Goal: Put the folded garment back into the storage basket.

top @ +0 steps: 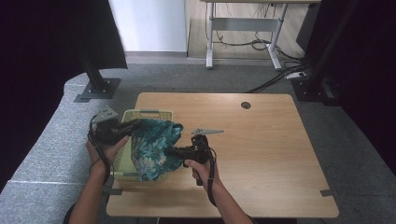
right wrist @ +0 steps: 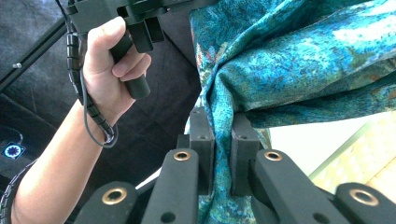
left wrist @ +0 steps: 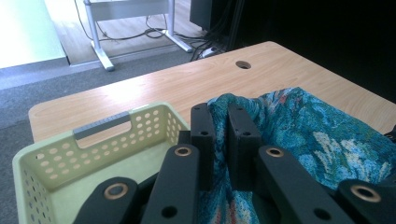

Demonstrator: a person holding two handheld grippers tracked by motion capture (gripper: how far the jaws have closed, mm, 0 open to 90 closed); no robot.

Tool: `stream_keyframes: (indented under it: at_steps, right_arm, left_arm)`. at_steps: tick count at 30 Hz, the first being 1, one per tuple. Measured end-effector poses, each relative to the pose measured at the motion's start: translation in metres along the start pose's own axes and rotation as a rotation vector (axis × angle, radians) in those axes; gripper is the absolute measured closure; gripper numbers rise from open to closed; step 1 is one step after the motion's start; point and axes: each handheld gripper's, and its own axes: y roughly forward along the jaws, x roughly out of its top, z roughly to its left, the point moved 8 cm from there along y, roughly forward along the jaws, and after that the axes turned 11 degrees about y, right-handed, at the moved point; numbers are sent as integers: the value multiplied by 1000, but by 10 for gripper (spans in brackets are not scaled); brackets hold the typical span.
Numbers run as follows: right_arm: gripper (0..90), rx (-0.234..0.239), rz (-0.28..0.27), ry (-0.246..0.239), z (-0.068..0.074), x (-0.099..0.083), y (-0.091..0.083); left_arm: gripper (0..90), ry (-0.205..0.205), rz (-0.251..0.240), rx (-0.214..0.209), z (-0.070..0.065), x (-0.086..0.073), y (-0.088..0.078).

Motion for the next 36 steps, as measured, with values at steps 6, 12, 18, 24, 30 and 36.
stream_keyframes:
  at_steps: [6,12,18,24,30,36]
  right_arm:
    - [822,0,2,-2,-1,1,3]
    - [822,-1,1,-2,-3,3,9]
    - [822,-1,11,-1,-3,3,19]
    - [822,-2,15,-1,-5,2,27]
    - [822,-6,17,-3,-8,4,34]
    - [822,-7,14,2,-13,6,43]
  left_arm:
    - [827,-5,-1,3,4,-3,-1]
    - [826,-14,-5,5,9,-6,-3]
    - [826,-8,1,17,14,-9,-7]
    - [826,-13,3,25,19,-13,-8]
    - [827,-24,5,25,25,-18,-6]
    - [827,-35,-3,16,32,-21,-1]
